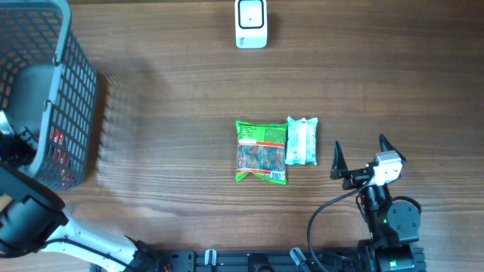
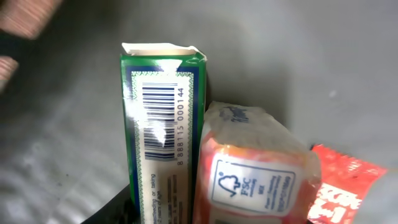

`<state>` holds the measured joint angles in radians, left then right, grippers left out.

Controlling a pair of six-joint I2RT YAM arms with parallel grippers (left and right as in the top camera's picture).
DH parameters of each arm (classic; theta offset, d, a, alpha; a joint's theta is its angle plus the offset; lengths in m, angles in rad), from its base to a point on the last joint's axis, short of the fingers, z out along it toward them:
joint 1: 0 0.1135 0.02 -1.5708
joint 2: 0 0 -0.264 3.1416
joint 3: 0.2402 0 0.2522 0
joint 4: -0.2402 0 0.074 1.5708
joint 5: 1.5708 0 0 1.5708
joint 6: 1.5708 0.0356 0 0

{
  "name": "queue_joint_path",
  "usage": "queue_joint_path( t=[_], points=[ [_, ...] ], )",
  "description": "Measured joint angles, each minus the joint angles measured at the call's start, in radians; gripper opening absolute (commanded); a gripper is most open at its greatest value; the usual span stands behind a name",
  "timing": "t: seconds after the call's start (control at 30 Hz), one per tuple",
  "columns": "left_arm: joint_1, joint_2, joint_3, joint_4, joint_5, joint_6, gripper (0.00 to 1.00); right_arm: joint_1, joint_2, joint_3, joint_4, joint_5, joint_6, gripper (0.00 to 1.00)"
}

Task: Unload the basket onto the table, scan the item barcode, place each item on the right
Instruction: 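Carry the small green and red boxes to the table left of the bags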

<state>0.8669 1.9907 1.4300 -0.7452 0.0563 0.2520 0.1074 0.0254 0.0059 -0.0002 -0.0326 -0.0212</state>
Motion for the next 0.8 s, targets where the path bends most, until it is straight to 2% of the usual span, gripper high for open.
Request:
queue_joint_path(
  t=[0.17,0.27,0.37,0.47,0.63,0.8],
  points=[
    [0.0,-0.09,0.053,0.002,0.037,-0.011,0.45,0.0,0.0,0.0,0.0,0.0,0.0,1.0],
    [-0.003,-0.184,0.093,0.017,0.1,-0.02,0.49,0.0,0.0,0.0,0.0,0.0,0.0,1.0],
    [-0.021,-0.306,0.114,0.064,0.145,-0.065,0.42,0.0,0.0,0.0,0.0,0.0,0.0,1.0],
    [-0.062,-0.449,0.12,0.107,0.165,-0.13,0.41,0.0,0.0,0.0,0.0,0.0,0.0,1.0],
    [-0.206,-0.66,0.129,0.065,0.193,-0.214,0.41,0.0,0.0,0.0,0.0,0.0,0.0,1.0],
    [-0.425,-0.763,0.136,-0.105,0.207,-0.315,0.41,0.0,0.0,0.0,0.0,0.0,0.0,1.0]
  ],
)
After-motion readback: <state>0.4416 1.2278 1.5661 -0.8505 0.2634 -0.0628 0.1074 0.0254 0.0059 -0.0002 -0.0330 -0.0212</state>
